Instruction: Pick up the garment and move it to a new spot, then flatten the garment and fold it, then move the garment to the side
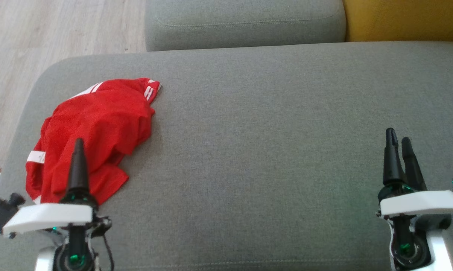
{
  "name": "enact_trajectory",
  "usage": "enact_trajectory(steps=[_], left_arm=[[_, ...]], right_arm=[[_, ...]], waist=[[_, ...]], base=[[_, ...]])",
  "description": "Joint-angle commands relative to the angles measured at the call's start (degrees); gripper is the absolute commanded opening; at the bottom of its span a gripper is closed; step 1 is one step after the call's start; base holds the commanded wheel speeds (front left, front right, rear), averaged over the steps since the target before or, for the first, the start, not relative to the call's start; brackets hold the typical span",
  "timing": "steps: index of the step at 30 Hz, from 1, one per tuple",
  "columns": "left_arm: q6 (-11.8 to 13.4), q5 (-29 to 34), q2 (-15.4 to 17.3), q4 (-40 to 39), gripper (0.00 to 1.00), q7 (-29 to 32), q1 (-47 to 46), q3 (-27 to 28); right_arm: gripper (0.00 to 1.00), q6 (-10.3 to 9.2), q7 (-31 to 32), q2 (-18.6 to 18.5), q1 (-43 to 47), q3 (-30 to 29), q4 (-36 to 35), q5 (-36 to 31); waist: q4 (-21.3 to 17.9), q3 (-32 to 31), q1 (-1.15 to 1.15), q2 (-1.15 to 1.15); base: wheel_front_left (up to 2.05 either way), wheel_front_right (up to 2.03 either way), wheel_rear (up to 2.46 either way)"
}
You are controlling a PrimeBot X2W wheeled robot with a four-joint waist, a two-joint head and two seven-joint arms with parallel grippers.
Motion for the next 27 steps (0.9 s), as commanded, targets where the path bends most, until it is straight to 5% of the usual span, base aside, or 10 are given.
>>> enact_trajectory(steps=[1, 27], left_arm=[[0.1, 0.5, 0.8, -2.4, 1.0, -0.4, -2.5, 1.0], [5.2, 33.7, 1.5, -6.2, 1.0, -4.9, -2.0, -10.0]], right_arm=[[1.0, 0.2, -0.6, -0.4, -2.6, 0.8, -2.6, -1.0], [1.0, 0.3, -5.2, -0.5, -2.3, 3.0, -2.8, -25.0]], waist=[[0.0, 0.0, 0.0, 0.0], [0.0, 0.3, 0.0, 0.0]], base=[[0.0, 0.0, 0.0], [0.0, 0.0, 0.0]])
